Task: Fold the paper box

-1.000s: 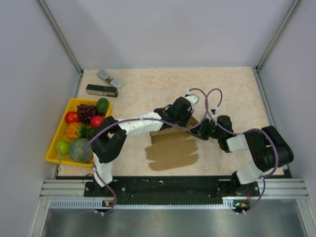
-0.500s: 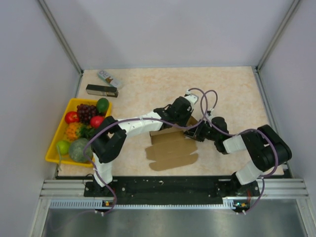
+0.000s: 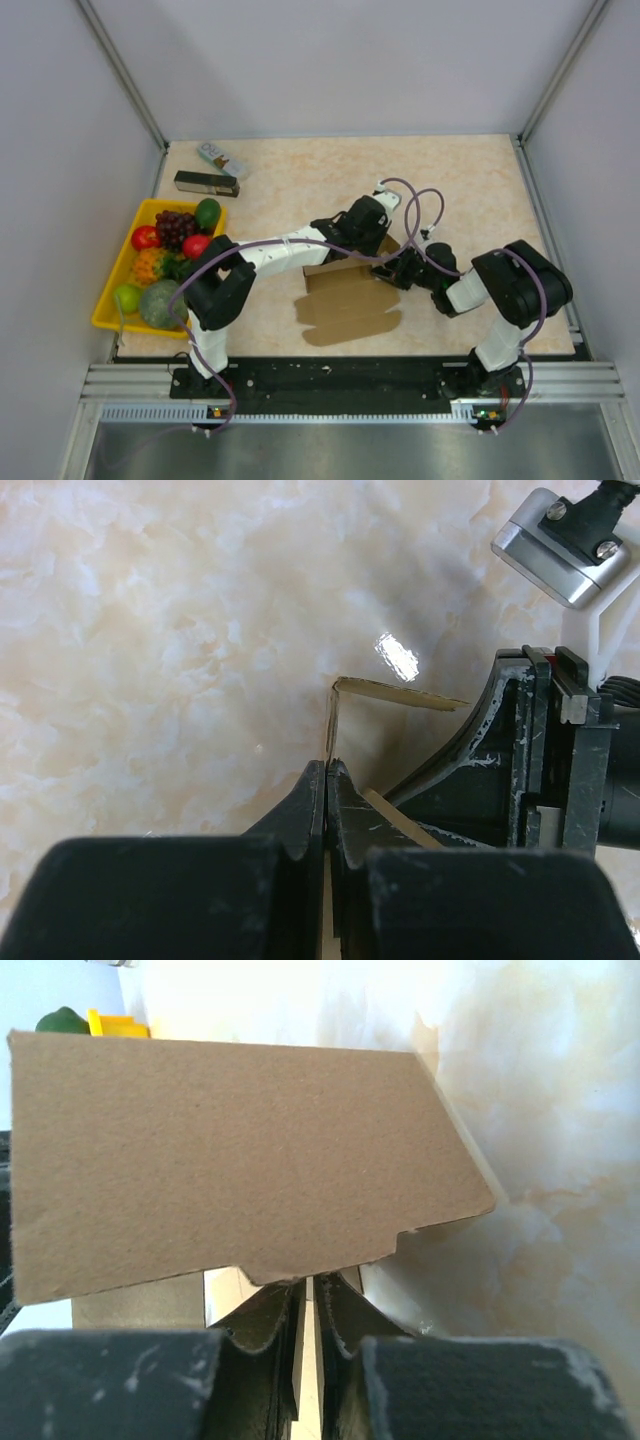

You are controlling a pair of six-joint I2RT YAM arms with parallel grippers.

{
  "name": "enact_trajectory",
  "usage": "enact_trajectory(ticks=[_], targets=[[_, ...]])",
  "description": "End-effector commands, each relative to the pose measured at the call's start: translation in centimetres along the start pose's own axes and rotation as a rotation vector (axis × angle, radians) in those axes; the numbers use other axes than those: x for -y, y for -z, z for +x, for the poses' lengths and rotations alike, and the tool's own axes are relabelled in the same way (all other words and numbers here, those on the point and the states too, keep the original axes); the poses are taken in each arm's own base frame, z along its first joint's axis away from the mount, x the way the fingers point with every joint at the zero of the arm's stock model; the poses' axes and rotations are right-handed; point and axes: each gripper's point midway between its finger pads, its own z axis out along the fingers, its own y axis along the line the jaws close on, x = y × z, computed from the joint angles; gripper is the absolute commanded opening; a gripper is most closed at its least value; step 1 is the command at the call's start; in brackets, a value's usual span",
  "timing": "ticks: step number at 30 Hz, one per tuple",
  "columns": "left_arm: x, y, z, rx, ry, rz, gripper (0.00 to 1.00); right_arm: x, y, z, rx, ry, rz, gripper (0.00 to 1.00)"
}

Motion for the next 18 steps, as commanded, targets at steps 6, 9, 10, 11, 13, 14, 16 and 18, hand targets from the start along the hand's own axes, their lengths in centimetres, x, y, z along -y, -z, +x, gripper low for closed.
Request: enact_trajectory(ticks=[6, 9, 10, 11, 13, 14, 16, 18], targets=[[-0.1, 0.6, 1.0, -0.022, 0.011, -0.009, 0.00, 2.5, -0.9, 1.1, -0.017, -0.006, 0.177, 0.00], [-0.1, 0.5, 1.1, -0.025, 0.011, -0.008, 0.00, 3.6, -0.3, 1.1, -0.010, -0.010, 0.250, 0.00], [-0.2, 0.5, 0.9, -0.020, 0.012, -0.010, 0.00, 3.8, 0.0, 0.8, 0.009, -0.012, 0.268, 0.00], [-0.1, 0.4, 1.1, -0.023, 0.009, -0.009, 0.00, 4.2, 0.2, 0.8, 0.017, -0.011, 0.286, 0.00], [-0.2, 0.4, 1.3, -0.029, 0.009, -0.012, 0.00, 5.0, 0.7, 0.6, 0.045, -0.010, 0.313, 0.00], [-0.2, 0.4, 1.4, -0.030, 0.006, -0.013, 0.00, 4.7, 0.8, 0.4, 0.055, -0.001, 0.300, 0.00], [-0.4, 0.4, 1.6, -0.031, 0.005, -0.021, 0.00, 3.7, 0.7, 0.1, 0.047, 0.040, 0.254, 0.00], [-0.6, 0.5, 1.8, -0.034, -0.001, -0.024, 0.00, 2.0, 0.8, -0.7, 0.040, 0.115, 0.223, 0.01]])
